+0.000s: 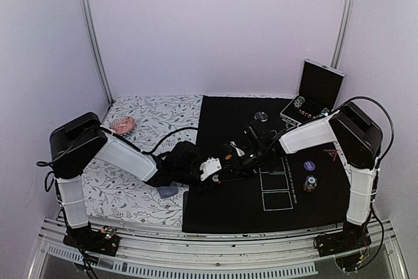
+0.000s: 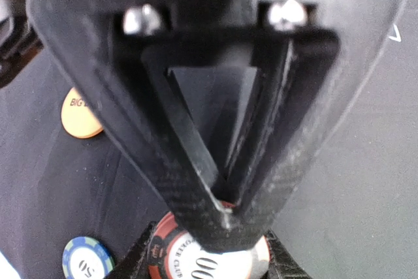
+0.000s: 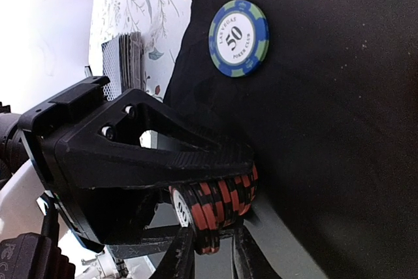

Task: Distribute texas hold em gaming equipment
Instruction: Adjust the pile of poker chips in the big blind area.

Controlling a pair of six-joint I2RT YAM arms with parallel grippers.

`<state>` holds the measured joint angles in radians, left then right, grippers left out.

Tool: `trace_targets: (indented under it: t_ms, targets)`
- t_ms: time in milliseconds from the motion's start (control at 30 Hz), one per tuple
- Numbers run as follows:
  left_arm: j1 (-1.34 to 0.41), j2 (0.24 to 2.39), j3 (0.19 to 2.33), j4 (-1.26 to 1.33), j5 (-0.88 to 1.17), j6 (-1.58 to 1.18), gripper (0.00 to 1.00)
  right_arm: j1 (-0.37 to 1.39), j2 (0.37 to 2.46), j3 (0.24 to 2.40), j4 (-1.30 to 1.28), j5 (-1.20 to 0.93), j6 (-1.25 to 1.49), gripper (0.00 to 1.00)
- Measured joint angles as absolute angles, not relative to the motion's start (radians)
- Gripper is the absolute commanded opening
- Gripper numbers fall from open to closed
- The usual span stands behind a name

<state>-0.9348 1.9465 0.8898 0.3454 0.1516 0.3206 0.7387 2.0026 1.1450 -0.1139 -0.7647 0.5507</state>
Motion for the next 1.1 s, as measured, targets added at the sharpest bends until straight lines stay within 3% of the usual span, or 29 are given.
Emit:
trace_targets:
  t_ms: [167,533,900,1100]
  targets:
    - [-0.934,1.950,0.895,0.342,0.153,0.310,0.21,0.738,2.010,1.145,-0.092,-0.791,0.564,0.09]
    - [-0.930,1.947,0.894,0.338,0.159,0.290,0.42,0.728,2.033,1.158,-0.081,-0.828,0.584,0.08]
    - [-0.924,1.924,0.867,0.335,0.168,0.286,0.52,0.749,2.056,1.174,-0.054,-0.831,0.583,0.14]
    - [-0.921,1.914,0.857,0.335,0.172,0.287,0.59,0.751,2.058,1.179,-0.071,-0.813,0.574,0.24]
